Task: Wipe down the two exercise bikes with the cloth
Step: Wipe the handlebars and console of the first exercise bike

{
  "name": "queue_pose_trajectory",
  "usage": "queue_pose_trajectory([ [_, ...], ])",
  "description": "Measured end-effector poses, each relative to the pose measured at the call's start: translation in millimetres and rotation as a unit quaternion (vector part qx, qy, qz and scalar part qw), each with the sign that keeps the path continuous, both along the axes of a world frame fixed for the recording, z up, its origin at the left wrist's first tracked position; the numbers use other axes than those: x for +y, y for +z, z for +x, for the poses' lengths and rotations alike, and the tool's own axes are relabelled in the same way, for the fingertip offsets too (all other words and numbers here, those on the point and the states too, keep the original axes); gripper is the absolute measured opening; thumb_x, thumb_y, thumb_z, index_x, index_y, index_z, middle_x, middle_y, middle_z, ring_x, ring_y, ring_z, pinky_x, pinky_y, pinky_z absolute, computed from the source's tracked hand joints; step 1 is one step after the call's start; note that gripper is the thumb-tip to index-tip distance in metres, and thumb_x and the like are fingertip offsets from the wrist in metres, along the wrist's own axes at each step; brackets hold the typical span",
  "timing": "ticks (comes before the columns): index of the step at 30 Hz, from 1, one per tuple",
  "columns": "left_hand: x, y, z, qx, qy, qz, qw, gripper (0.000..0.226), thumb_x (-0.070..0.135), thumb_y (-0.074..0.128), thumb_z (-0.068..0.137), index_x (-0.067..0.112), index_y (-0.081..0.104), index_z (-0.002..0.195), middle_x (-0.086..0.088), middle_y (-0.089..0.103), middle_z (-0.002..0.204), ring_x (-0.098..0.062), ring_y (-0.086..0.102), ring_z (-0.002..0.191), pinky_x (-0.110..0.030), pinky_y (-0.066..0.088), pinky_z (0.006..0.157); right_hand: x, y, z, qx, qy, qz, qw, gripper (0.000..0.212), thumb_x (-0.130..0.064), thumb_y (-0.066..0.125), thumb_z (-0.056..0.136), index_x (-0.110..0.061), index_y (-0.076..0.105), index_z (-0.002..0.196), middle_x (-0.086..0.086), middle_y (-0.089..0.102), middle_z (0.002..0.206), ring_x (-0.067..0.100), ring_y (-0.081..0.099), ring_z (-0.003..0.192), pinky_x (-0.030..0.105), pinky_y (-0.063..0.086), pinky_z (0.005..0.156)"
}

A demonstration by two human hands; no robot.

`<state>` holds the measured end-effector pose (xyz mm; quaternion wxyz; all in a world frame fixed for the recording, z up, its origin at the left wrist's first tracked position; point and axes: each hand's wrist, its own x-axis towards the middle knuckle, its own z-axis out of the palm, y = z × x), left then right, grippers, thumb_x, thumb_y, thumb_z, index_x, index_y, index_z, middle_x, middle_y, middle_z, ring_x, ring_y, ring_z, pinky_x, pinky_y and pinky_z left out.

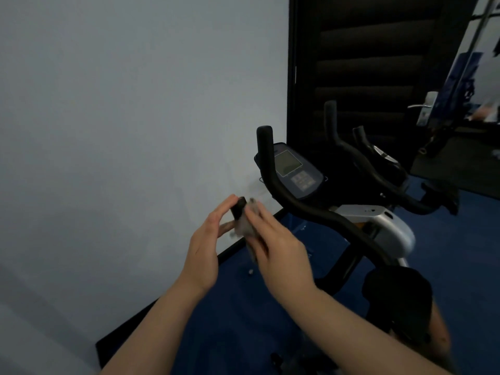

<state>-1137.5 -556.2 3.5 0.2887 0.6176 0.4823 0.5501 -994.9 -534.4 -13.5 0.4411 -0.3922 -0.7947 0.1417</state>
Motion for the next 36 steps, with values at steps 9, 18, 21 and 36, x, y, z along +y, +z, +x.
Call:
queue_pose_trajectory([
  [9, 4.1, -9.6, 10.0, -0.046, 0.021, -0.009, 0.999, 0.061, 0.063, 0.022, 0.090, 0.036, 0.044, 0.140, 0.014, 0.051, 0.142, -0.005, 0.052, 0.125, -0.021, 0.041, 0.100, 9.1, 6.9, -17.6, 0.023, -0.062, -0.052, 0.996, 0.056, -0.020, 0.056, 0.098, -0.023, 0.036, 0.149, -0.004, 0.034, 0.156, 0.016, 0.045, 0.134, 0.033, 0.043, 0.106],
  [18, 7.9, -17.7, 16.8, -0.041, 0.053, 0.007, 0.998, 0.065, 0.063, 0.023, 0.089, 0.032, 0.040, 0.143, 0.020, 0.043, 0.145, -0.006, 0.050, 0.124, -0.030, 0.040, 0.106, -44.4, -42.8, 69.5, -0.092, -0.131, 0.006, 0.987, 0.054, -0.029, 0.066, 0.089, -0.025, 0.049, 0.140, -0.006, 0.054, 0.138, 0.013, 0.055, 0.117, 0.032, 0.053, 0.092],
  [21, 9.9, -20.3, 25.2, -0.052, 0.074, 0.016, 0.996, 0.062, 0.061, 0.027, 0.090, 0.032, 0.040, 0.143, 0.021, 0.042, 0.145, -0.011, 0.046, 0.129, -0.039, 0.040, 0.109, -45.6, -35.7, 39.5, -0.063, -0.180, -0.049, 0.981, 0.046, -0.040, 0.046, 0.096, -0.024, 0.047, 0.139, -0.002, 0.052, 0.137, 0.016, 0.051, 0.117, 0.035, 0.045, 0.098],
  [36, 11.7, -22.8, 24.4, -0.033, 0.083, 0.031, 0.996, 0.057, 0.056, 0.029, 0.092, 0.032, 0.039, 0.143, 0.026, 0.041, 0.143, -0.013, 0.048, 0.127, -0.045, 0.042, 0.106, -29.7, -23.7, 9.0, -0.058, -0.148, -0.063, 0.985, 0.064, -0.063, 0.026, 0.094, -0.026, 0.042, 0.143, 0.001, 0.043, 0.147, 0.019, 0.048, 0.125, 0.036, 0.047, 0.095],
])
